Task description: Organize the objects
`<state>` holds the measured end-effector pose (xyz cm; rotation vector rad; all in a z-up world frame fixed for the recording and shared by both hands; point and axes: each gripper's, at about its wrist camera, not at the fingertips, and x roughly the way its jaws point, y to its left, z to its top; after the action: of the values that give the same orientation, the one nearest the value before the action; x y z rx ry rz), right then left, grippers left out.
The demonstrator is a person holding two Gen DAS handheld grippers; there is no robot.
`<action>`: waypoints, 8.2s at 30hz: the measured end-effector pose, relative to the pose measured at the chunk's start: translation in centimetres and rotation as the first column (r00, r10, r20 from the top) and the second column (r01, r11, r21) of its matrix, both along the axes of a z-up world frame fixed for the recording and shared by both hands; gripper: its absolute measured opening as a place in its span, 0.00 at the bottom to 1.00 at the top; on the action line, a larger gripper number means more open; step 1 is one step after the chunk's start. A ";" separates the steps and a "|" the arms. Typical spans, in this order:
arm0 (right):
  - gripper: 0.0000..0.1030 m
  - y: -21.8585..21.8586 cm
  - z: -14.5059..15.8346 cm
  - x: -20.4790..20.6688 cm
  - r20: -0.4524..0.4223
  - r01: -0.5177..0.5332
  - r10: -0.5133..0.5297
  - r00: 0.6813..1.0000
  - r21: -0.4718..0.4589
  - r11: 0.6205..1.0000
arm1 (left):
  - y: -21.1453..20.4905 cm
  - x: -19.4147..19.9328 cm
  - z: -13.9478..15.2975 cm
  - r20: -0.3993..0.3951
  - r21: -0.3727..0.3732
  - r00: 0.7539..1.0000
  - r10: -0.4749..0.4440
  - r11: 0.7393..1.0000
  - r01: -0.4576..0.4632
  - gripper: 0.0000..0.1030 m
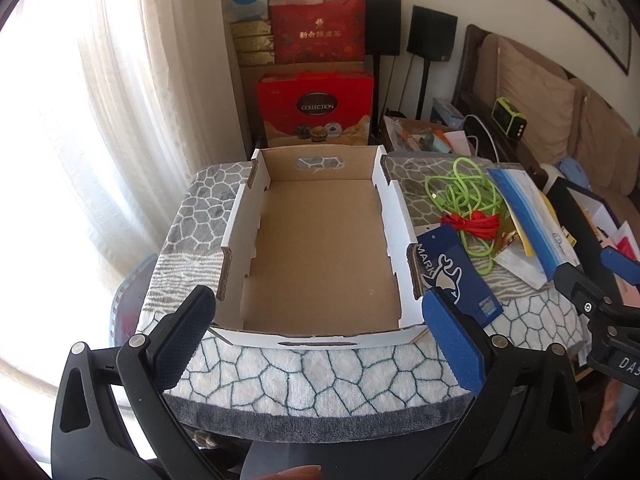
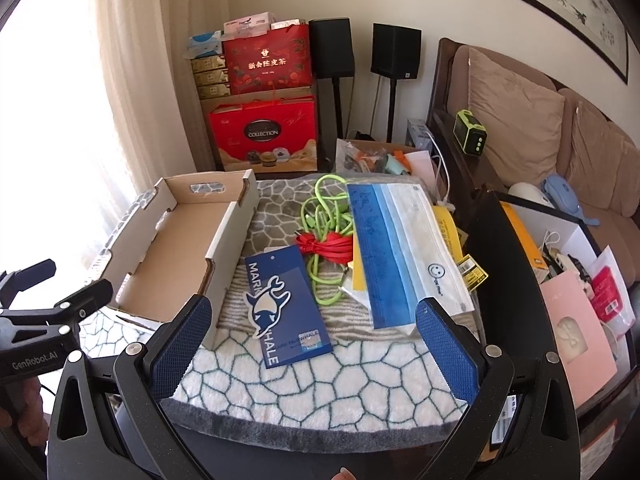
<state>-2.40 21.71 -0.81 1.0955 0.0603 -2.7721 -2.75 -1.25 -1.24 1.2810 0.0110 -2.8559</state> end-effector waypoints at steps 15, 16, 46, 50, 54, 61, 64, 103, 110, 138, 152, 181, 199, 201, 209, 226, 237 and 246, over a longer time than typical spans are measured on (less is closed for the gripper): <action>1.00 0.9 0.1 -4.8 0.012 0.026 -0.026 1.000 -0.021 0.999 | -3.8 -5.9 -1.5 0.030 -0.009 0.998 0.047 0.999 -0.047 1.00; 1.00 0.9 0.1 -5.1 0.015 0.028 -0.028 1.000 -0.018 0.999 | -4.0 -6.3 -1.8 0.037 -0.023 0.998 0.053 0.998 -0.053 1.00; 0.98 2.7 -2.6 -13.0 0.122 0.059 -0.066 0.990 0.057 0.997 | -9.1 -16.0 -9.6 0.322 -0.034 0.946 0.027 0.999 -0.017 0.55; 0.94 3.5 -2.8 -13.3 0.146 0.062 -0.067 0.987 0.039 0.997 | -8.7 -16.5 -10.6 0.355 -0.047 0.935 0.001 0.999 0.017 0.42; 0.94 4.3 -2.6 -13.5 0.156 0.061 -0.069 0.985 0.053 0.997 | -8.8 -16.6 -10.8 0.365 0.025 0.928 -0.068 0.998 0.063 0.18; 0.94 7.3 -2.3 -13.9 0.208 0.059 -0.056 0.977 -0.004 0.998 | -8.4 -16.0 -10.6 0.355 0.023 0.928 -0.116 0.993 0.116 0.11; 0.93 9.2 -2.1 -14.4 0.219 0.079 -0.074 0.973 -0.015 0.997 | -8.6 -15.1 -10.4 0.356 0.036 0.925 -0.133 0.991 0.129 0.10; 0.63 8.7 -6.5 -18.6 0.330 -0.128 0.150 0.932 -0.087 0.988 | -8.9 -11.3 -10.9 0.357 0.152 0.930 -0.090 0.988 0.037 0.10; 0.06 8.8 -6.3 -18.3 0.336 -0.112 0.139 0.932 -0.100 0.989 | -9.0 -11.3 -10.9 0.357 0.162 0.930 -0.090 0.986 0.034 0.10; 0.49 13.0 -5.5 -7.4 0.386 0.025 0.131 0.913 -0.375 0.927 | -9.3 -11.4 -11.2 0.356 0.190 0.931 -0.087 0.982 0.020 0.12; 0.02 12.3 -7.8 -8.3 0.397 0.016 0.269 0.878 -0.584 0.811 | -9.6 -11.3 -11.3 0.358 0.195 0.931 -0.077 0.981 0.007 0.13; 0.01 -2.0 3.2 -8.3 0.165 -0.260 0.493 0.854 -0.686 0.680 | -9.5 -11.4 -11.4 0.364 0.229 0.930 -0.054 0.973 -0.033 0.12; 0.01 -11.4 -9.9 -8.2 0.415 -0.244 0.532 0.738 -0.571 0.784 | -12.8 -11.3 -12.5 0.356 0.507 0.929 -0.097 0.855 -0.105 0.26; 0.01 -11.6 -10.6 -7.9 0.433 -0.236 0.535 0.726 -0.574 0.784 | -12.8 -11.1 -12.4 0.351 0.505 0.931 -0.099 0.857 -0.099 0.26; 0.01 -12.6 -12.0 -7.3 0.469 -0.250 0.543 0.696 -0.551 0.796 | -13.5 -10.9 -12.1 0.341 0.531 0.934 -0.105 0.842 -0.099 0.29; 0.03 -15.0 -14.9 -9.2 0.593 -0.343 0.549 0.588 -0.432 0.834 | -13.2 -10.1 -11.5 0.340 0.514 0.932 -0.125 0.855 -0.073 0.32; 0.57 -13.5 -13.1 -8.6 0.559 -0.375 0.478 0.678 -0.297 0.878 | -11.2 -10.4 -12.1 0.380 0.472 0.915 -0.137 0.879 -0.065 0.32; 0.59 -12.4 -8.1 -7.6 0.445 -0.351 0.459 0.769 -0.306 0.885 | -8.4 -10.9 -11.6 0.375 0.308 0.920 -0.116 0.951 -0.006 0.20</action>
<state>-9.99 9.31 -8.95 1.5058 -0.0472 -1.9863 -13.66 -9.65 -12.79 1.9182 0.4322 -2.6585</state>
